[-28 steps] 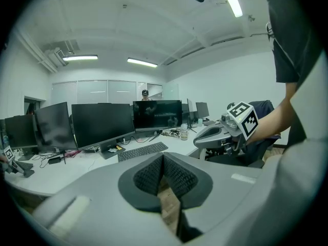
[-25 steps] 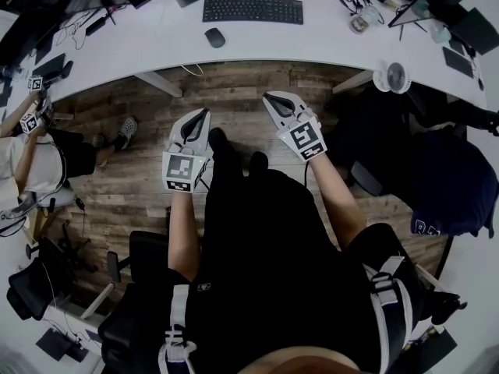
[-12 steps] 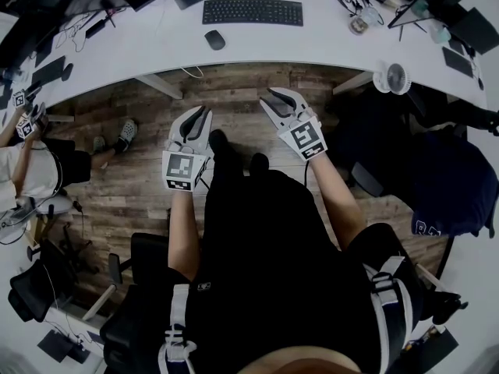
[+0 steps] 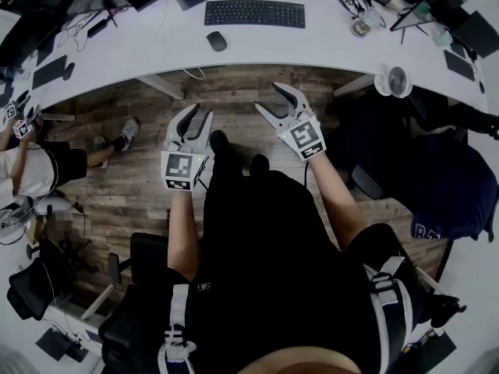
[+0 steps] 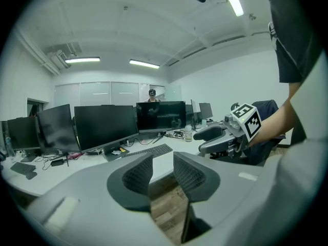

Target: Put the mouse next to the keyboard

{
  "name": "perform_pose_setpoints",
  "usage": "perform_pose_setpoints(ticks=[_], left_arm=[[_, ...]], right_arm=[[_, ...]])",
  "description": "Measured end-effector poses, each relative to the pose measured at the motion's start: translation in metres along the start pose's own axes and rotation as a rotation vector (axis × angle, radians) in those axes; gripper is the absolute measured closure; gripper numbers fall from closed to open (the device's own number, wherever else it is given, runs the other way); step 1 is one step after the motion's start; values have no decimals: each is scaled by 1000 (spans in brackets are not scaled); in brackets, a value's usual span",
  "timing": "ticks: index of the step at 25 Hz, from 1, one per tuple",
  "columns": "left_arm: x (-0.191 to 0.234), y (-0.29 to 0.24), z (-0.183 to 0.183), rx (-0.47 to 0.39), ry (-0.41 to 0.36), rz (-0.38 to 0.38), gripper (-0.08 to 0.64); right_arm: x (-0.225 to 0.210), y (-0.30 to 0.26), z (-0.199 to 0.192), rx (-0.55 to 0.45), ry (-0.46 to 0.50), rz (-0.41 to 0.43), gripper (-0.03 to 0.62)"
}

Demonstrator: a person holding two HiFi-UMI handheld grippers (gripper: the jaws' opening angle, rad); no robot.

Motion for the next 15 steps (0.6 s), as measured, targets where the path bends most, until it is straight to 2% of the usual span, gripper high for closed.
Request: perform_pose_setpoints(ticks=[15], left_arm=[[-9, 5, -3, 3, 7, 63, 407]], right_arm=[[-4, 9, -7, 1, 13, 35, 313]])
Point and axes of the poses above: the fingertips, and each gripper's own axes: y backward along the fingers, x to its left, z out of its top, the point moved 4 cm from there along y, backward along the fingers, and after that the axes turned 8 degrees about -y, right-handed, at the moved point
